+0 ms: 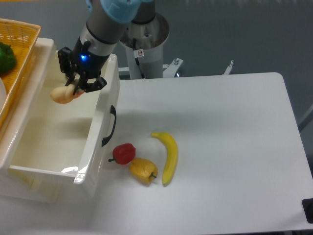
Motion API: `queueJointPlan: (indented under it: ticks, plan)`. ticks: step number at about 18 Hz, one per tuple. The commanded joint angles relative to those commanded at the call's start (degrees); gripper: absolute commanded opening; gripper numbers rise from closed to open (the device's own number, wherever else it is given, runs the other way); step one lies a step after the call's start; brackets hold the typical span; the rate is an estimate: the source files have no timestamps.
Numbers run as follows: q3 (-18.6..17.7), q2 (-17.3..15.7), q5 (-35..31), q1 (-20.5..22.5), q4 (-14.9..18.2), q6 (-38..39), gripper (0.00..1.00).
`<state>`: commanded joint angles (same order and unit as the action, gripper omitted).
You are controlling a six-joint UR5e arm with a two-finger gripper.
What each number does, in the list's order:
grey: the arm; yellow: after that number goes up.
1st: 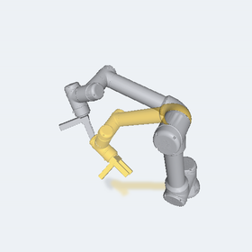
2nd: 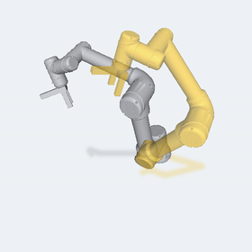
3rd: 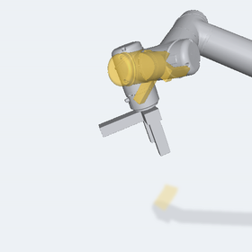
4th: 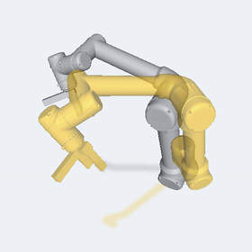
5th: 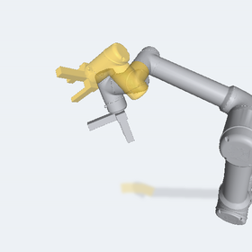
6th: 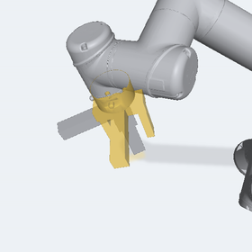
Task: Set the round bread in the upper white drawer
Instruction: 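Lower the bread into the drawer and open the gripper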
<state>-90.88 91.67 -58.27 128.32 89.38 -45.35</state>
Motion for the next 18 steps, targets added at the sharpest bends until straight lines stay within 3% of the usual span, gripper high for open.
queueJointPlan:
  ticks: [4, 6, 10, 12, 18]
  plan:
    - [-0.09, 0.79, -0.09, -0.35, 0.09, 0.0, 0.36]
    - [-0.18, 0.97, -0.7, -0.44, 0.0, 0.0, 0.48]
    - [-0.35, 0.97, -1.14, -1.41, 0.0, -0.09, 0.6]
    - [-0.35, 0.97, -1.14, -1.41, -0.09, -0.18, 0.7]
    - [-0.26, 0.44, -1.14, -1.41, 0.0, -0.35, 0.71]
